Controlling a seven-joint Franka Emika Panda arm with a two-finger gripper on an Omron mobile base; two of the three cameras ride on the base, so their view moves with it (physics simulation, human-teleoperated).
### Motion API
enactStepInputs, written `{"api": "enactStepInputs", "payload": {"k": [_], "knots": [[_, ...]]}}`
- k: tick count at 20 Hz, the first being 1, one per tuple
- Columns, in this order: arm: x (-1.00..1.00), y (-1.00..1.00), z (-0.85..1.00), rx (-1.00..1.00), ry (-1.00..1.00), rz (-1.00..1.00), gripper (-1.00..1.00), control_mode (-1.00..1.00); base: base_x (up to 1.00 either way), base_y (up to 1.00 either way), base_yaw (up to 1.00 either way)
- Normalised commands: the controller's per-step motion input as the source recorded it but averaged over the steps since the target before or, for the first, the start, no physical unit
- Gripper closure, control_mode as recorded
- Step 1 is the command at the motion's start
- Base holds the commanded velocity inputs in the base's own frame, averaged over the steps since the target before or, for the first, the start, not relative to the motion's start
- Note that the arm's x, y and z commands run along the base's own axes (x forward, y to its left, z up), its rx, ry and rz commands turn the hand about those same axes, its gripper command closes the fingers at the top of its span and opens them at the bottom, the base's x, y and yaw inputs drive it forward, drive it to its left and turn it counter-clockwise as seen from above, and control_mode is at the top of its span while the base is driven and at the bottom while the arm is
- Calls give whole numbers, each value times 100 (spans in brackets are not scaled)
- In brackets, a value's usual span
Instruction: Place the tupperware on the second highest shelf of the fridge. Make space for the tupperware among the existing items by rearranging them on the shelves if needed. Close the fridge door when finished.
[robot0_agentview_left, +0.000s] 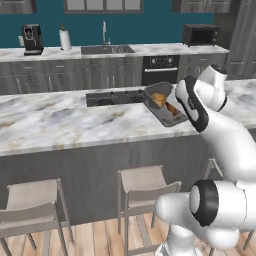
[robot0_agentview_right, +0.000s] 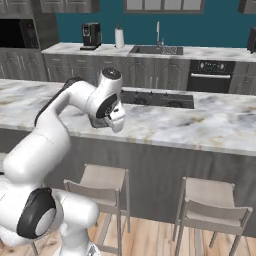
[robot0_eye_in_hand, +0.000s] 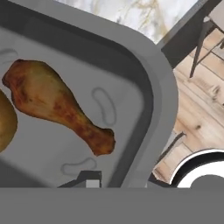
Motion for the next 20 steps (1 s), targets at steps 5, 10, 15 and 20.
{"api": "enactStepInputs", "payload": {"k": [5,10,15,20], "knots": [[-100,32,60,9,0,-19,100,-100,0,0,0],[-94,25,28,7,4,-26,100,-100,0,0,0],[-48,0,8,0,3,-9,100,-100,0,0,0],[0,0,3,0,1,0,100,-100,0,0,0]]}}
